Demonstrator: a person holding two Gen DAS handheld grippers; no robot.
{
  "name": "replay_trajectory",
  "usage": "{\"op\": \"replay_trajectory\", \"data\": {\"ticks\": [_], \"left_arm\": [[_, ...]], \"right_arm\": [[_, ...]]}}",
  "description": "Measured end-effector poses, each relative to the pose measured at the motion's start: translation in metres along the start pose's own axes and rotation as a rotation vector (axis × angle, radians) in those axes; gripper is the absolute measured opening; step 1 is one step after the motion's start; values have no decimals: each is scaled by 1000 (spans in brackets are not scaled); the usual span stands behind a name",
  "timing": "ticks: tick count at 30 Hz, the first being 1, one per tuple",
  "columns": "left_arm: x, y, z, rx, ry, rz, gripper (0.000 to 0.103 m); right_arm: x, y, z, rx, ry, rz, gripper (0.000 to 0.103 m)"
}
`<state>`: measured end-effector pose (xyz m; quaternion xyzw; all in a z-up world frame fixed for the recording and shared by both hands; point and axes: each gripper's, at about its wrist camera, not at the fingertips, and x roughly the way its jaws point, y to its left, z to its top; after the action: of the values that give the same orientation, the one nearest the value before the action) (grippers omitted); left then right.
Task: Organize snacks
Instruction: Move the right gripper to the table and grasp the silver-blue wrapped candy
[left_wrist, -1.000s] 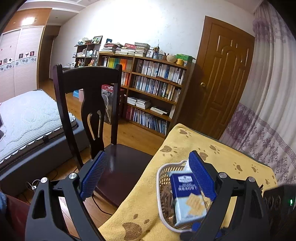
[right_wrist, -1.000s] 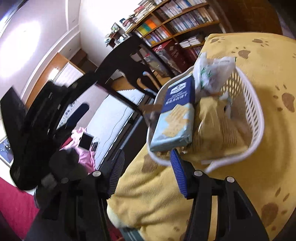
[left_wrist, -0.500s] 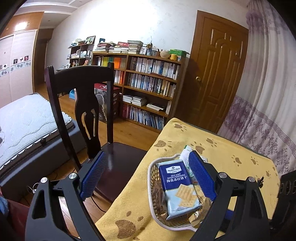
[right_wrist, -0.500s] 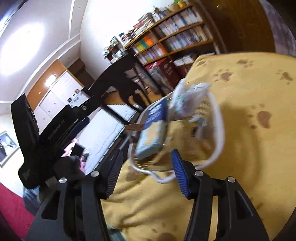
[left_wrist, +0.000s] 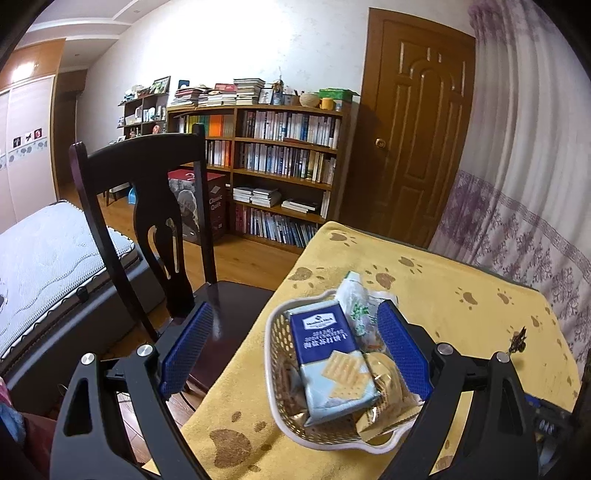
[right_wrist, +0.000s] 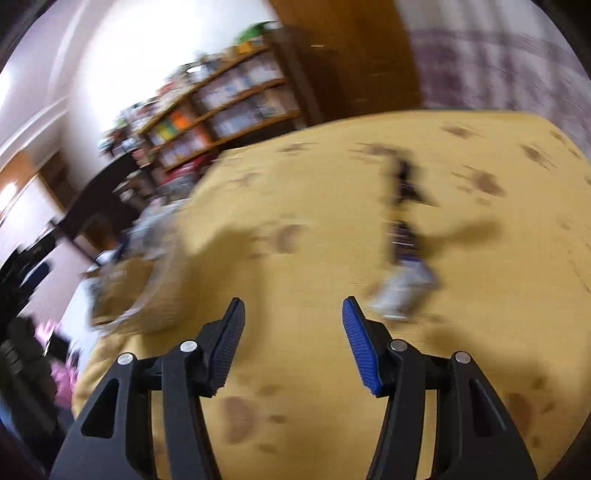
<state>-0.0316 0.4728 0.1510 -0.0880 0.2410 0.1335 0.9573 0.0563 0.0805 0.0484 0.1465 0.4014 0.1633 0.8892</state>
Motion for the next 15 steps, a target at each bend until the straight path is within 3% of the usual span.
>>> {"op": "replay_trajectory", "data": {"ticks": [3, 7, 15], "left_arm": [[2, -9, -3, 22, 7, -7, 92], [3, -20, -8, 52, 12, -19, 92], [2, -33, -12, 87, 15, -39, 92]], "right_arm": [[2, -36, 5, 77, 2, -72, 54], [14, -55, 13, 112, 7, -103, 51], [53, -35, 20, 56, 43, -179, 42]]}}
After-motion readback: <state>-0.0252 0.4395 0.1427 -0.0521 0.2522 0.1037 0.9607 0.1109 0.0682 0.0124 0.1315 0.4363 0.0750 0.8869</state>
